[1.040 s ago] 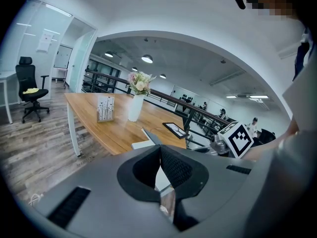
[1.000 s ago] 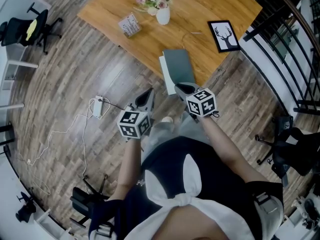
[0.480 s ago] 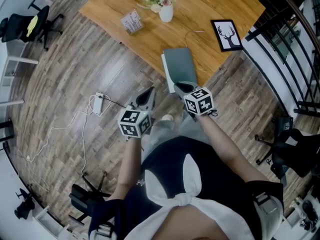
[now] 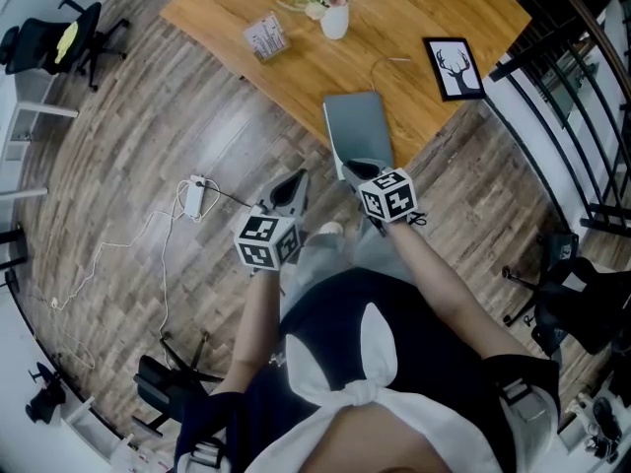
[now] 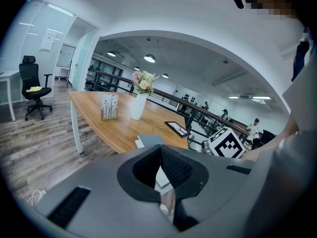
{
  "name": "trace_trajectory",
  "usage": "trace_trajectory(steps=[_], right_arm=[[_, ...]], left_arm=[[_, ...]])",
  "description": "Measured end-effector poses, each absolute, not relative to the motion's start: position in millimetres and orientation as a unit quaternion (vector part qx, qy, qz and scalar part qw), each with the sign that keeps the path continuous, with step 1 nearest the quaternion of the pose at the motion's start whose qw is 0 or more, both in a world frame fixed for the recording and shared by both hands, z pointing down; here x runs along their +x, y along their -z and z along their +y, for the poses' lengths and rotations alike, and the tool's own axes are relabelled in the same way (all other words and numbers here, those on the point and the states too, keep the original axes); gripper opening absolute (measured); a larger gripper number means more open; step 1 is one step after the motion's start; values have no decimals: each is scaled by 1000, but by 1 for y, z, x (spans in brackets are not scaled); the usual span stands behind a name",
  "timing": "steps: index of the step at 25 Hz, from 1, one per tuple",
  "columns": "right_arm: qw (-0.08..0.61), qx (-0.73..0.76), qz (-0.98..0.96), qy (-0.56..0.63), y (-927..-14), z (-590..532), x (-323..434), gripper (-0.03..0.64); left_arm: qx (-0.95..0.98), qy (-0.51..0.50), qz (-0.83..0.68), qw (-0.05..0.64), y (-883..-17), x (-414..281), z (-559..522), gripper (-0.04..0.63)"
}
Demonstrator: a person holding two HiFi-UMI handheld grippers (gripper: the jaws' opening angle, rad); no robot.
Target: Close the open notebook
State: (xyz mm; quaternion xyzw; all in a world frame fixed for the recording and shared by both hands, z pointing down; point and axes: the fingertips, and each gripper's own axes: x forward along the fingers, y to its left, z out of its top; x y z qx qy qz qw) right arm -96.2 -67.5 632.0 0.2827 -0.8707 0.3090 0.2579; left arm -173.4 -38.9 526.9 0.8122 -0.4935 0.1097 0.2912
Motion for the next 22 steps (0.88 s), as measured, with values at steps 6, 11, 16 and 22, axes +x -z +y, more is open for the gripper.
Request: trace_trajectory(steps=[6,11,16,22], right_arm=[[273,278,-866,-313,-644,-66,-102,52],[284,274,-864,-314,-652,-66,-107,57],[297,268,-863,-308,-659,-66,-110,63],[308,264,-863,-302,-665,-65,-112,71]], left_arm=[[808,-108,-499,295,-529,-179,-35,18],[805,-106,-502,299,-531,-181,-33,18],[802,-104,-504,304,-535,-179,-33,18],[800,-108,-504,307,-539,-180,-32,18]])
